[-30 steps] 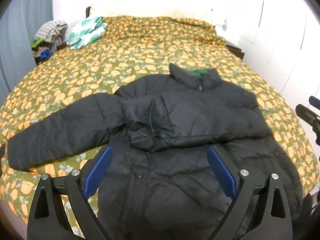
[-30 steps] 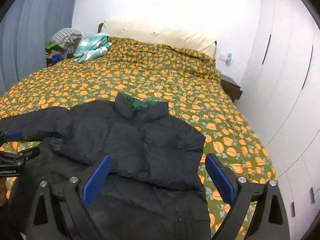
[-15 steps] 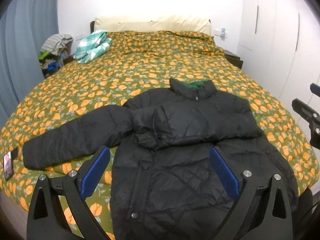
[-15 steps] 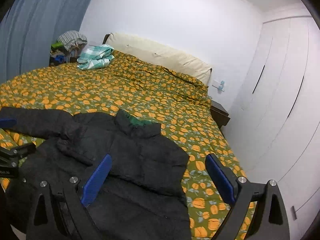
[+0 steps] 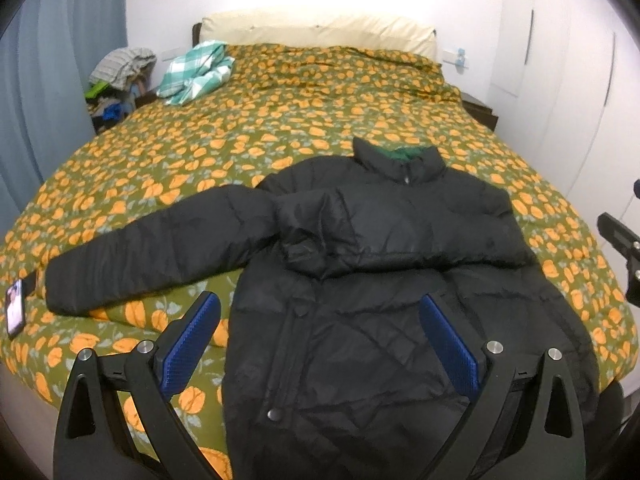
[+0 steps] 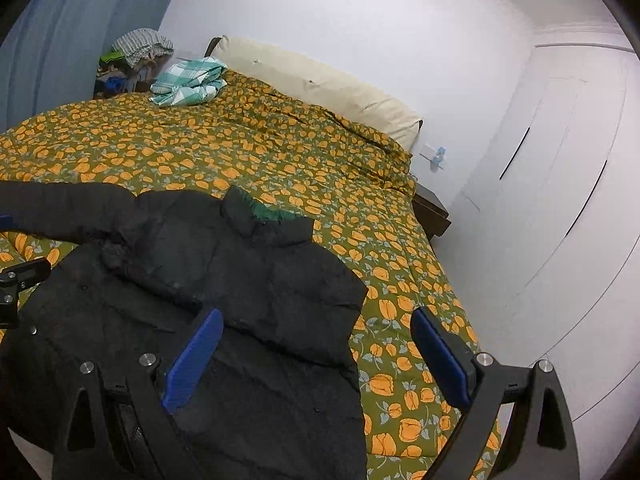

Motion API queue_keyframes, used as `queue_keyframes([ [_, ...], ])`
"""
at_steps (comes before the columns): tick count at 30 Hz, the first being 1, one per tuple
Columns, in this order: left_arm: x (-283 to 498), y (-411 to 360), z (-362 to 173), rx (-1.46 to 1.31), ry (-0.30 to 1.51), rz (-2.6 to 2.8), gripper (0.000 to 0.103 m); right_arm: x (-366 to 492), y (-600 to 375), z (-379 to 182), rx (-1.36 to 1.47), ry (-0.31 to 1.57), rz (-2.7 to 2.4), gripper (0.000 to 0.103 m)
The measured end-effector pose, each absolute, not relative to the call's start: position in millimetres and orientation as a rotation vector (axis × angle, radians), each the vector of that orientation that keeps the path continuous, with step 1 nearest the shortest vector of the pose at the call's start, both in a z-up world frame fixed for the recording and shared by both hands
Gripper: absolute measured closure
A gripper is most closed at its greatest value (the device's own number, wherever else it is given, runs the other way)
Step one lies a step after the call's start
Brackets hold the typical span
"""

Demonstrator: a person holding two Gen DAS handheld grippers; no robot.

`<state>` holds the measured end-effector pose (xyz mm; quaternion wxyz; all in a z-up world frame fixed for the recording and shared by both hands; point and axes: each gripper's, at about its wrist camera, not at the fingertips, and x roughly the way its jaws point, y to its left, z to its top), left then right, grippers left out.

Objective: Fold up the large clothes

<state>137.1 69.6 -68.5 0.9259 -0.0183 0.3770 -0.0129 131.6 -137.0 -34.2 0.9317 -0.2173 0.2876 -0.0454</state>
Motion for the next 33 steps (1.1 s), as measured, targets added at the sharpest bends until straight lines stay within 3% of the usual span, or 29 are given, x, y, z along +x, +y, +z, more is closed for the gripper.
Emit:
queue_keyframes([
  [8,150,152,-121,-0.201,0.913,0.085,0.003,111,-160,-66,-0.292,0.688,0.111,0.006],
  [14,176,289,-150,-0.538,0.889,0.285,0.003,87,-166,-122,-0.304,0.85,0.135,0.006],
  [19,209,381,-205,-0.81,0.95,0.48,0.005,76,-167,-136,-0.272,0.893,0.138,0.006],
  [21,206,400,-217,-0.923,0.905,0.546,0.021,75,-164,-137,-0.277,0.898,0.144,0.006],
  [22,203,403,-218,-0.95,0.874,0.552,0.048,74,-162,-138,-0.284,0.899,0.147,0.006],
  [23,202,406,-218,-0.971,0.856,0.552,0.081,74,-160,-138,-0.29,0.898,0.152,0.006],
  [24,201,408,-217,-0.978,0.846,0.551,0.094,74,-159,-138,-0.294,0.898,0.157,0.006],
  [29,202,385,-177,-0.766,0.792,0.554,0.1,74,-153,-142,-0.284,0.903,0.181,0.006],
  [33,216,327,-100,-0.401,0.67,0.498,0.1,70,-155,-136,-0.247,0.871,0.194,0.006],
])
